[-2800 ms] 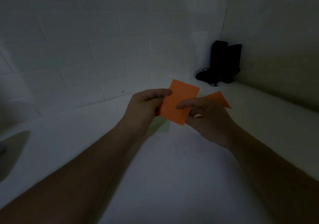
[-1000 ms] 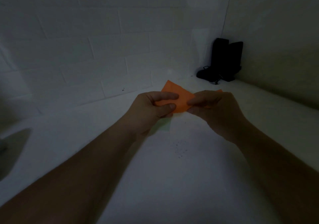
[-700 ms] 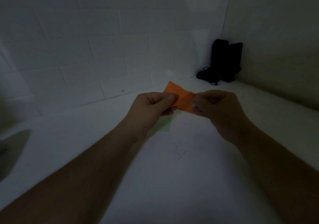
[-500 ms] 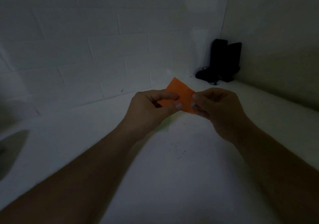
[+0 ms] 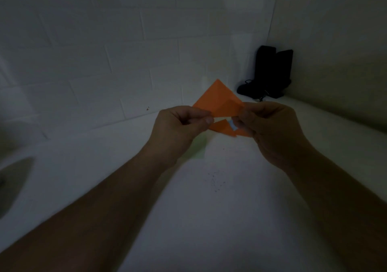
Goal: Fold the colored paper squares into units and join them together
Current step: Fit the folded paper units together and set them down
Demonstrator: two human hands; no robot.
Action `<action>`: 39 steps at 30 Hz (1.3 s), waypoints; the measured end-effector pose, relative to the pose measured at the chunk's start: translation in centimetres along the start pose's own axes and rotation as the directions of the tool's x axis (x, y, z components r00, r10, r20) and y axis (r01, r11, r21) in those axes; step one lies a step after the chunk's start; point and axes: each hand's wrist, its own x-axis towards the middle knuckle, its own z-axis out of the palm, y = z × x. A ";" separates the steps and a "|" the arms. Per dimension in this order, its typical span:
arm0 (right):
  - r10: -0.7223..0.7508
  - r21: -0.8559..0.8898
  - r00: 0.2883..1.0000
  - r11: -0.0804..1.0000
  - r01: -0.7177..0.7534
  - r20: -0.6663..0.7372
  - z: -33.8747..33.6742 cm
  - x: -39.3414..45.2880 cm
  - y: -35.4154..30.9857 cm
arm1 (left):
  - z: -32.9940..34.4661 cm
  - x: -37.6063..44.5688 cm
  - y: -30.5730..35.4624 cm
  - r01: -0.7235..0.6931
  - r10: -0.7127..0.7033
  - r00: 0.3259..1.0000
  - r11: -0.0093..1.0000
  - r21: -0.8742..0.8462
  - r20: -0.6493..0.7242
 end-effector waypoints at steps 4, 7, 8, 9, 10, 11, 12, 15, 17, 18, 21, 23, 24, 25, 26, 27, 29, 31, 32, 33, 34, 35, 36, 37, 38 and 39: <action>0.073 -0.005 0.996 0.997 -0.073 0.043 0.1 0.0 0.1 | -0.4 0.4 -0.3 -0.027 0.027 0.998 1.000 0.001 -0.056; 0.130 -0.051 0.990 0.991 -0.127 0.060 0.3 -0.1 0.1 | -0.8 0.7 -0.4 -0.054 0.055 0.996 0.998 0.013 -0.075; 0.121 -0.060 0.991 0.991 -0.118 0.049 0.3 -0.2 0.0 | -0.9 0.7 -0.4 -0.058 0.059 0.996 0.998 0.023 -0.070; 0.104 -0.062 0.994 0.993 -0.102 0.034 0.3 -0.2 0.0 | -1.0 0.7 -0.3 -0.057 0.059 0.996 0.998 0.031 -0.063; 0.090 -0.069 0.996 0.994 -0.089 0.015 0.2 -0.1 0.0 | -1.1 0.6 -0.3 -0.054 0.056 0.997 0.998 0.040 -0.060; 0.076 -0.093 0.997 0.993 -0.076 -0.002 0.1 -0.1 -0.1 | -1.1 0.6 -0.2 -0.050 0.053 0.997 0.998 0.046 -0.058; 0.060 -0.127 0.998 0.990 -0.060 -0.009 -0.1 0.0 0.0 | -1.0 0.6 -0.1 -0.048 0.051 0.997 0.997 0.053 -0.059; 0.074 -0.128 0.997 0.989 -0.070 0.029 0.3 -0.1 -0.1 | -0.6 0.5 -0.2 -0.057 0.061 0.996 0.997 0.058 -0.070; 0.056 -0.133 0.998 0.990 -0.051 0.033 0.5 -0.2 -0.1 | -0.5 0.4 -0.3 -0.080 0.082 0.995 0.996 0.024 -0.063; 0.043 -0.155 0.999 0.987 -0.038 0.029 0.5 -0.2 0.0 | -0.5 0.4 -0.2 -0.093 0.094 0.994 0.996 0.009 -0.051; 0.038 -0.145 0.999 0.989 -0.034 0.024 0.1 -0.2 -0.1 | -0.5 0.2 -0.1 -0.093 0.093 0.995 0.996 0.006 0.025; 0.061 -0.107 0.998 0.993 -0.057 0.032 0.1 -0.1 -0.1 | -0.6 0.1 -0.2 -0.070 0.069 0.994 0.997 0.014 0.082; 0.071 -0.084 0.997 0.994 -0.067 0.039 0.1 -0.1 -0.1 | -0.6 0.1 -0.3 -0.073 0.071 0.993 0.997 0.022 0.098; 0.081 -0.057 0.996 0.995 -0.079 0.042 0.3 -0.1 0.0 | -0.6 0.1 -0.3 -0.080 0.076 0.992 0.996 0.029 0.104; 0.090 -0.034 0.995 0.996 -0.088 0.044 0.4 -0.1 0.0 | -0.5 0.1 -0.4 -0.085 0.081 0.991 0.996 0.035 0.103; 0.092 -0.017 0.995 0.996 -0.091 0.049 0.4 -0.2 -0.1 | -0.5 0.1 -0.3 -0.086 0.082 0.992 0.995 0.043 0.098; 0.080 -0.007 0.995 0.997 -0.080 0.052 0.3 -0.1 -0.2 | -0.4 0.0 -0.3 -0.073 0.068 0.995 0.995 0.070 0.077; 0.101 0.025 0.995 0.995 -0.102 0.022 0.2 0.0 -0.2 | -0.3 0.0 -0.1 -0.050 0.046 0.998 0.996 0.075 0.050; 0.119 0.044 0.993 0.992 -0.119 -0.005 0.1 0.2 -0.1 | -0.2 0.0 -0.1 -0.045 0.042 0.998 0.997 0.066 0.045; 0.131 0.052 0.991 0.990 -0.130 -0.026 0.0 0.2 -0.1 | -0.2 0.0 0.0 -0.046 0.043 0.998 0.997 0.055 0.049; 0.135 0.045 0.990 0.990 -0.134 -0.033 0.0 0.3 0.0 | -0.2 0.0 0.0 -0.045 0.042 0.997 0.998 0.047 0.057; 0.133 0.031 0.991 0.991 -0.132 -0.028 0.0 0.3 0.0 | -0.2 0.0 0.0 -0.041 0.038 0.997 0.998 0.044 0.060; 0.129 0.019 0.991 0.991 -0.129 -0.017 0.0 0.2 0.1 | -0.2 0.0 0.0 -0.036 0.033 0.998 0.998 0.047 0.059; 0.130 0.016 0.992 0.991 -0.130 -0.003 0.1 0.1 0.0 | -0.3 0.0 0.0 -0.027 0.024 0.998 0.998 0.049 0.057; 0.137 0.020 0.991 0.990 -0.137 0.007 0.1 0.1 -0.1 | -0.2 0.0 0.0 -0.018 0.015 0.998 0.999 0.048 0.061; 0.149 0.025 0.989 0.989 -0.149 0.011 0.2 0.1 0.0 | -0.2 -0.1 -0.1 -0.014 0.011 0.998 0.999 0.046 0.068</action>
